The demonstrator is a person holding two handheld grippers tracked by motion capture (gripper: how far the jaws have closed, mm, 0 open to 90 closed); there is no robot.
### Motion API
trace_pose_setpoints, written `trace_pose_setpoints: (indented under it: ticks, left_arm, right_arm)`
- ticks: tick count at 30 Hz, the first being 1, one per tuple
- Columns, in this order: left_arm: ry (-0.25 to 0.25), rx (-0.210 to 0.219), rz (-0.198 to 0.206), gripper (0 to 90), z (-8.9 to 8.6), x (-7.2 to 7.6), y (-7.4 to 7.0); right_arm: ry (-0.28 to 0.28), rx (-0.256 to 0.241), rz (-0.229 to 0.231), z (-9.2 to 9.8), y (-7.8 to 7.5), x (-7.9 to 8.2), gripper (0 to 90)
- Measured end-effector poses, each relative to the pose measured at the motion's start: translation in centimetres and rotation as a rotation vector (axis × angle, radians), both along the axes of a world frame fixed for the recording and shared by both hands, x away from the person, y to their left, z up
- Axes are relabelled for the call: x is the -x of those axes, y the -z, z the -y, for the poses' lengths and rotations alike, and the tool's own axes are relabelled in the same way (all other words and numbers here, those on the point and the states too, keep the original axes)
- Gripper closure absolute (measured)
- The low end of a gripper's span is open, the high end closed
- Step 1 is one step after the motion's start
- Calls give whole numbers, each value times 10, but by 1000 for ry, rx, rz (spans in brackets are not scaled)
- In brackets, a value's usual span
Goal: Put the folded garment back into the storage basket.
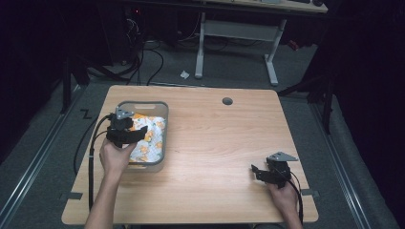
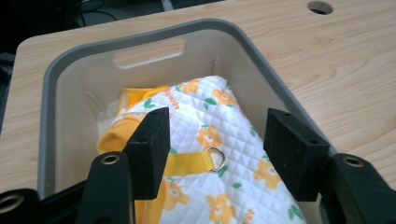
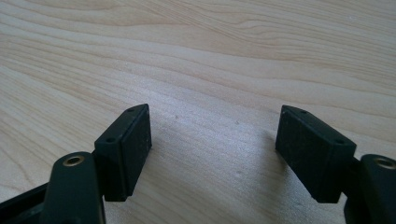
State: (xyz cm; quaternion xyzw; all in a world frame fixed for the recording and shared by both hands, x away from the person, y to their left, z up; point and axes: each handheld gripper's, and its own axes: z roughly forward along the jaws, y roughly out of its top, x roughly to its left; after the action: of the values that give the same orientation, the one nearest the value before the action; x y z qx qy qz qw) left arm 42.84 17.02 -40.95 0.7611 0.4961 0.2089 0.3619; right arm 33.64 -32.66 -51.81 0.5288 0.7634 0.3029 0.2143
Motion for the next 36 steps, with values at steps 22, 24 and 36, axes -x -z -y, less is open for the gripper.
trace_pose_setpoints:
  ticks: [22, 24, 36]
  left_arm:
    - [101, 52, 62, 407, 23, 26, -18]
    - [100, 42, 70, 407, 25, 27, -19]
    - [137, 61, 76, 406, 36, 34, -19]
  right_arm:
    - [-1, 0, 0, 0, 0, 0, 271]
    - [-1, 1, 0, 0, 0, 0, 271]
    - [0, 1, 0, 0, 0, 0, 271]
